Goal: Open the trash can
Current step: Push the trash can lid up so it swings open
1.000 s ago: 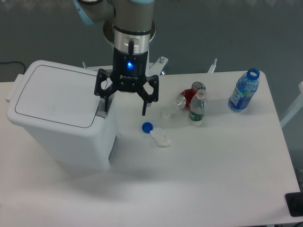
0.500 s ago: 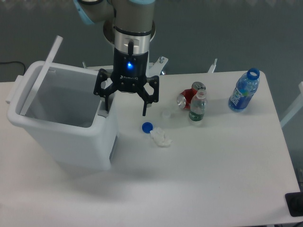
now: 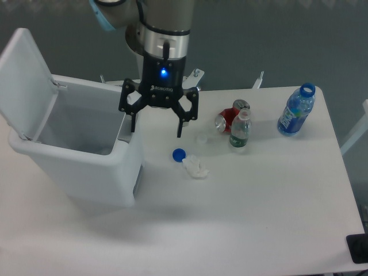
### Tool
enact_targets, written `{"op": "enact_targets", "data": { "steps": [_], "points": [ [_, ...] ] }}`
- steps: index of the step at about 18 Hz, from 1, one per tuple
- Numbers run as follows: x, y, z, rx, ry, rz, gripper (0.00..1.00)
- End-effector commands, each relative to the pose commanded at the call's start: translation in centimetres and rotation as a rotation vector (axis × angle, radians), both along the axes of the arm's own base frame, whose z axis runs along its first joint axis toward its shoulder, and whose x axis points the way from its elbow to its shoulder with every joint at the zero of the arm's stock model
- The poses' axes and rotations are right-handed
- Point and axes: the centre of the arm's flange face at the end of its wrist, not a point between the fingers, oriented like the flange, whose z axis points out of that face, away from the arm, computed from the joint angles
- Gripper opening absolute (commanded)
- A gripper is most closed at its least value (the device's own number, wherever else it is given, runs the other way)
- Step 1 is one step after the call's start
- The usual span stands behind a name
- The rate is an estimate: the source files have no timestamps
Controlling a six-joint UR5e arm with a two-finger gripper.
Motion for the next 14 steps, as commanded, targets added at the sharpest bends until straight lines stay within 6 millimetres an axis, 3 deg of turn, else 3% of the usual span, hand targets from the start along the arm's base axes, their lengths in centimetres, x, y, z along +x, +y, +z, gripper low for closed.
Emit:
{"op": "enact_targets", "data": {
  "steps": [2, 5, 14],
  "points": [
    [-2.0, -1.2, 0.1, -0.009, 0.045, -0.024, 1.00],
    [-3.0, -1.9, 0.2, -0.036, 0.140, -0.135, 1.00],
    [-6.3, -3.0, -2.8, -0.319, 0.359, -0.332, 1.00]
  ]
}}
